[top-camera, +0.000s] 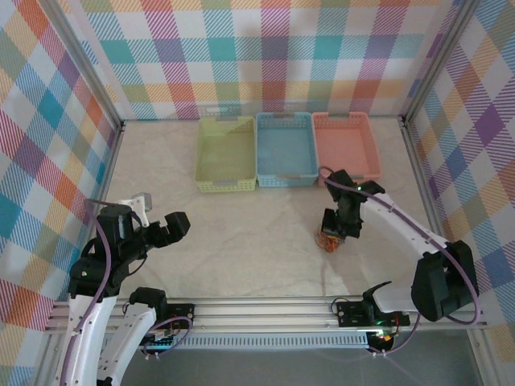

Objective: Untangle the cables

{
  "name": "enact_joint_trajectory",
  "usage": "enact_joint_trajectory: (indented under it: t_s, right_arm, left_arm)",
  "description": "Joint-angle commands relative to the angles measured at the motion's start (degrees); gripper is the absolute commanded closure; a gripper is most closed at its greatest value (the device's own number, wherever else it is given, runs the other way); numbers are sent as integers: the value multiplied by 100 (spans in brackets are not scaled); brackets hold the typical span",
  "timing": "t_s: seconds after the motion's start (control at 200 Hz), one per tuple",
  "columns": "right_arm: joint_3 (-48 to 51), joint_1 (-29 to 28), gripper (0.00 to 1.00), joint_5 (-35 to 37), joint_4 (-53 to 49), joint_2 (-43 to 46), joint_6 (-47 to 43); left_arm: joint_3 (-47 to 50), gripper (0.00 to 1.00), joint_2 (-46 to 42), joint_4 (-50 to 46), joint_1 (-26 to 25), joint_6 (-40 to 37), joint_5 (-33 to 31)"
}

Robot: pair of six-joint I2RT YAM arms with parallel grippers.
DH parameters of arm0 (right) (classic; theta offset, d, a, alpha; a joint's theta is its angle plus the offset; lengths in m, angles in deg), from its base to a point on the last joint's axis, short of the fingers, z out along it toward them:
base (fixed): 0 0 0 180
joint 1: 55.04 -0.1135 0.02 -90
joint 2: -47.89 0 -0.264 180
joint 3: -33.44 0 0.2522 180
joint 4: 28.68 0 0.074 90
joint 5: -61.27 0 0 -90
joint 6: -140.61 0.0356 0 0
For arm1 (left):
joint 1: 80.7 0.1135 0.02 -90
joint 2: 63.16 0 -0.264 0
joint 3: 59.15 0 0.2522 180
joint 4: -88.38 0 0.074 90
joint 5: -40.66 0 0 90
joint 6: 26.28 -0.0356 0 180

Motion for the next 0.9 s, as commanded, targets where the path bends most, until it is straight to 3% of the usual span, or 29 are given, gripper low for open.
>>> enact_joint_trajectory:
  t_s: [0.0,0.2,0.395,0.545,0.62,0.78,0.895]
  right_arm:
    - [-637,-116,100,-1132,640,107,-382]
    - [-1285,-428,100,-2324,1979,-769,-315]
    - [-1792,-637,100,-2552,2438,-2143,-704]
    - [-1737,-645,100,-2660,2932,-2641,-922]
    - [-1549,-638,100,-2735,3279,-2739,-1082]
    - [-1476,-523,99,-3192,3556,-2920,-1062]
    - [-1370,-511,98,-3618,3894,-2914,-1040]
  left_arm:
    - [20,0,5,26,-56,20,-72]
    - [9,0,178,52,-59,21,87]
    - [-676,0,822,-112,-59,-127,744]
    - [107,7,789,1436,-193,958,1539]
    - [378,9,1030,1876,-591,1158,1204]
    - [93,9,2155,2111,-2117,978,-232]
    - [-329,12,3094,2423,-2697,684,-557]
